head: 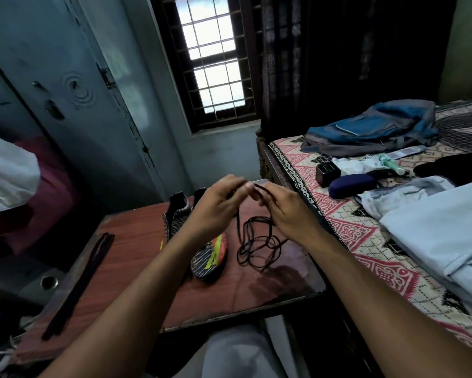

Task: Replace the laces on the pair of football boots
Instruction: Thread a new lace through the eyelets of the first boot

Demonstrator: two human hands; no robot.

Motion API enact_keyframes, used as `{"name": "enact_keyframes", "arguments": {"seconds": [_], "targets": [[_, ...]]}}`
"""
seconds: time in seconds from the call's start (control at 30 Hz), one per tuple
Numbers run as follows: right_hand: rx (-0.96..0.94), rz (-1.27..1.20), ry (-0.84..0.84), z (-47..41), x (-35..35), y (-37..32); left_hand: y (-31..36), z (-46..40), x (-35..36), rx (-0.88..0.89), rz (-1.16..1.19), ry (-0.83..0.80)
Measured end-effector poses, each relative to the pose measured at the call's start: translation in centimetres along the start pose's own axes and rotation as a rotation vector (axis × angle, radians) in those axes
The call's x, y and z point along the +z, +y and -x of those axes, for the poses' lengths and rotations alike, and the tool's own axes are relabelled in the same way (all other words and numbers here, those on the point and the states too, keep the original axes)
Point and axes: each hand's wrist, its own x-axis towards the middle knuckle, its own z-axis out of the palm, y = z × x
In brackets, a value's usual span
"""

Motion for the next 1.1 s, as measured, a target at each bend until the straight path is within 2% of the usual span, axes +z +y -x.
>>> {"name": "enact_keyframes", "arguments": {"seconds": [0.1,0.2,0.3,0.37,0.43,0.5,0.57,0.77,0.8,0.87,0.97,1.1], "targets": [[0.122,0.076,-0.058,0.5,0.3,1.6,1.3,0.0,-0.7,-0.077,0.325,0.171],[0.214,0.140,-0.122,1.0,1.2,2.6,2.7,0.1,-1.8,-0.041,0.621,0.280],[0.264,0.273,-0.171,1.2,1.8,2.9,3.6,0.1,-2.8,-0.071,0.784,0.355],[0.229,0.310,-0.146,1.1,1.8,2.5,3.1,0.1,-2.8,-0.110,0.658,0.373],[0.136,0.217,-0.106,0.8,1.5,1.3,2.3,0.5,-2.4,-0.124,0.311,0.322],[0.024,0.074,-0.077,0.7,0.9,-1.0,1.5,1.0,-1.4,-0.202,-0.053,0.141],[-0.023,0.017,-0.053,0.7,0.3,-2.7,1.0,1.4,-0.4,-0.244,-0.315,0.001],[-0.042,0.047,-0.075,0.5,0.9,-1.5,0.5,1.2,-0.4,-0.111,-0.605,0.084],[-0.038,0.031,-0.088,0.5,1.0,-1.3,0.4,1.2,-0.5,-0.091,-0.575,0.086],[-0.004,0.013,-0.140,0.5,1.1,-0.8,0.0,1.0,-0.9,-0.099,-0.354,0.107],[0.098,-0.020,-0.246,0.7,1.2,0.0,-0.5,0.8,-2.0,-0.169,0.009,0.211],[0.184,0.049,-0.309,1.1,1.9,1.5,-0.1,1.5,-3.2,-0.164,0.349,0.346]]}}
